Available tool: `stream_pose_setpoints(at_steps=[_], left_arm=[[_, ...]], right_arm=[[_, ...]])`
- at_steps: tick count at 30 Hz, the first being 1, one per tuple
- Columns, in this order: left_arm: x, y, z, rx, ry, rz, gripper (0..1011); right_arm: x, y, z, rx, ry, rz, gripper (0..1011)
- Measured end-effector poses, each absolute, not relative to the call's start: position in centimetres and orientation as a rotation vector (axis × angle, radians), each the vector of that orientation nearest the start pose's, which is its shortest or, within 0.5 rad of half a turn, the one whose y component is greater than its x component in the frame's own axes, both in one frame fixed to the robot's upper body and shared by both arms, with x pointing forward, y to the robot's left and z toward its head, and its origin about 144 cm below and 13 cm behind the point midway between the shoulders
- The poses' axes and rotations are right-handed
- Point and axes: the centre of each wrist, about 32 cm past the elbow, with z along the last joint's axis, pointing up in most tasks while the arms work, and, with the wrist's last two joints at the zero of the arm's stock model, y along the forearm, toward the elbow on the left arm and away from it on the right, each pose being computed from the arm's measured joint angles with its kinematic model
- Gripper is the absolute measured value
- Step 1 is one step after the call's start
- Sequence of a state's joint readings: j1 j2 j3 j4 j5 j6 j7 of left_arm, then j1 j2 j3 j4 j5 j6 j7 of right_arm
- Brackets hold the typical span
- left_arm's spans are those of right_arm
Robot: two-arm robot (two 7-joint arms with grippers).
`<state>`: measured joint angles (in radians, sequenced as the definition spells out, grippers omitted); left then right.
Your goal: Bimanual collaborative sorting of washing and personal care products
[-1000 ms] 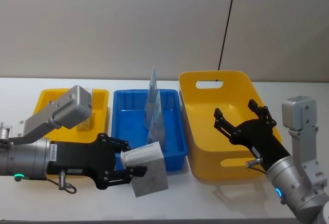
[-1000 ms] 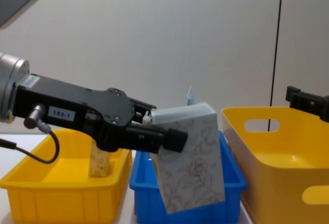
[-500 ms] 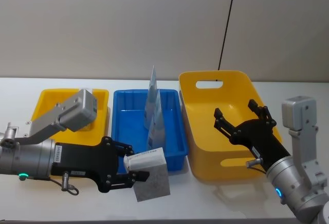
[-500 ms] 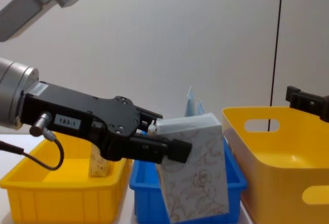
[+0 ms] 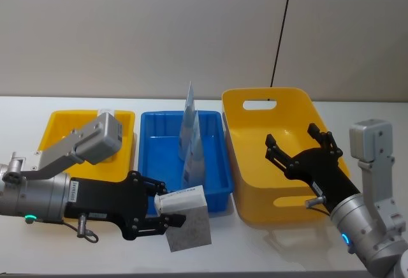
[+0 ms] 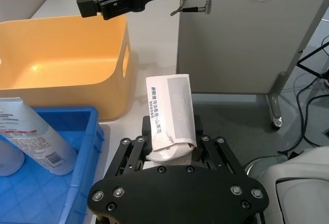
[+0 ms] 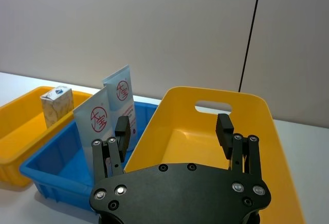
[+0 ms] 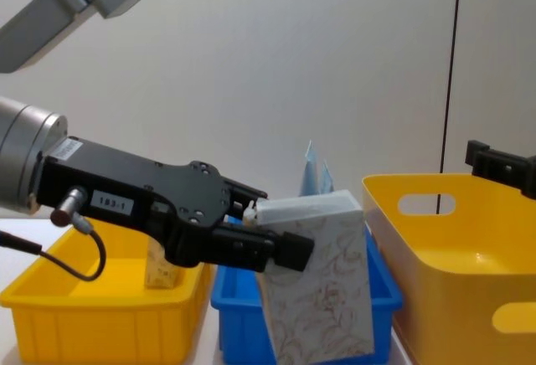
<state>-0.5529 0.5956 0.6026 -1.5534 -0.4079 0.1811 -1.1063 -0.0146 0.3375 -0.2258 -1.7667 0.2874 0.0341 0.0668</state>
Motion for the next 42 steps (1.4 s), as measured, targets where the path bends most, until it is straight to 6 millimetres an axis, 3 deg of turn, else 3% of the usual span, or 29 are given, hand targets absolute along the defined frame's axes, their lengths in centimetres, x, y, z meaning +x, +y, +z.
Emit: stream_pose_setpoints(at_steps=[28, 42], left_arm=[[55.0, 24.4, 127.8, 0.337, -0.138, 0.037, 376], [55.0, 24.4, 127.8, 0.337, -0.138, 0.037, 376]], right_arm=[[44.3, -23.7, 118.9, 0.026, -0.074, -1.226, 1002], [44.2, -25.3, 119.2, 0.019, -0.056, -1.104, 1002]])
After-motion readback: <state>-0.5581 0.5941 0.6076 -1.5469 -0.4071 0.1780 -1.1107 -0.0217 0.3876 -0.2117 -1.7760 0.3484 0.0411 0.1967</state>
